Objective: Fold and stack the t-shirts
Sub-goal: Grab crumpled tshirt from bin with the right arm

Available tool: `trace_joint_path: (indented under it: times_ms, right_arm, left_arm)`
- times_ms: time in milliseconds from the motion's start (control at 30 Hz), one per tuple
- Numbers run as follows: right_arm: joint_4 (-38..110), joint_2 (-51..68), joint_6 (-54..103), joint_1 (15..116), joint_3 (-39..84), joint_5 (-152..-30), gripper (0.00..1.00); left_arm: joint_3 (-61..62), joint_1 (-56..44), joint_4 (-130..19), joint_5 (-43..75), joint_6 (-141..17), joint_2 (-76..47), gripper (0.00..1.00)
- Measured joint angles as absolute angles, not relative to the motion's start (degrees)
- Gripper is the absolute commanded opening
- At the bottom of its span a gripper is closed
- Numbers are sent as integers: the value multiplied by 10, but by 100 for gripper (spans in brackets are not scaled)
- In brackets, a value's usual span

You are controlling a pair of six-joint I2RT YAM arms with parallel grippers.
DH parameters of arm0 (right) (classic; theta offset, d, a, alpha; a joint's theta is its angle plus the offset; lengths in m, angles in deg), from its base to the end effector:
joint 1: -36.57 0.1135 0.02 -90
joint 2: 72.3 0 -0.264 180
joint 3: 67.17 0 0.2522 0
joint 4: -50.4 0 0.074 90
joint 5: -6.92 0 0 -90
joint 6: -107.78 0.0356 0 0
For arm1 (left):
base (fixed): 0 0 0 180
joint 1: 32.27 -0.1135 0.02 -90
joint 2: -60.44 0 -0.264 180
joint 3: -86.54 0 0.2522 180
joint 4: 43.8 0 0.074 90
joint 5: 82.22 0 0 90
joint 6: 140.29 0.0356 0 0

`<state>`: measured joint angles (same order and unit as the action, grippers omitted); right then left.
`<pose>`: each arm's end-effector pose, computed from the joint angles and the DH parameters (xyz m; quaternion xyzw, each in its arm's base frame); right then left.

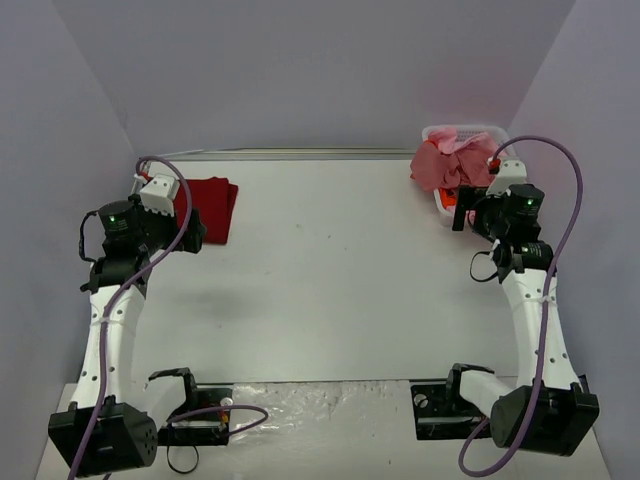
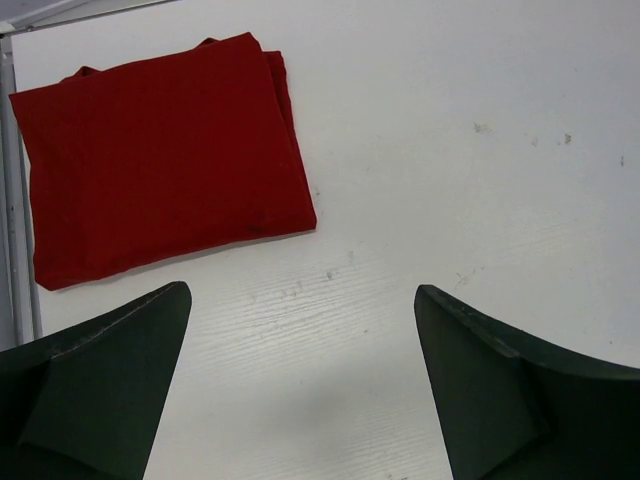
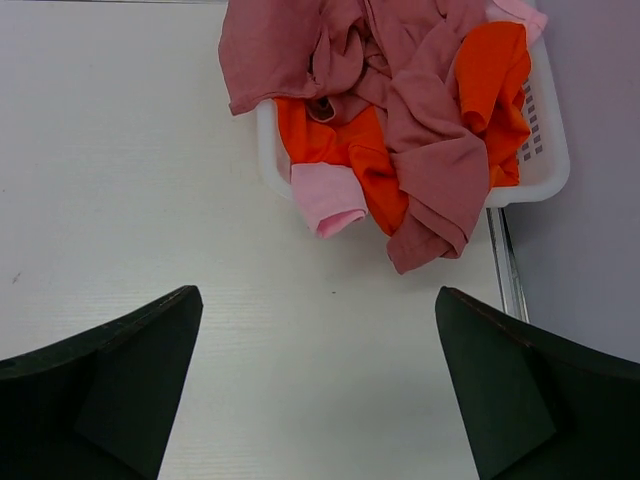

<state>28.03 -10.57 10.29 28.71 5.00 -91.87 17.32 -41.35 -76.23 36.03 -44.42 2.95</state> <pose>0.2482 -0.0288 0.3691 -0.0458 0.7746 -0.0249 0.6303 0.2235 0.0186 0.3502 0.1164 0.8013 -0.1273 0.5728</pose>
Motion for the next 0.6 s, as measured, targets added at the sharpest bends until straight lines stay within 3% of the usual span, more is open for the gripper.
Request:
trace_joint_path:
  times_ms: [400,600]
  right_arm:
    - [285,-39,69,283,17,-1005,100]
    - [289,75,50,285,120,-979,98]
  left_arm:
    - [183,-418,-760,374,-443,40,94]
    - [183,-418,-760,391,-441,41,94]
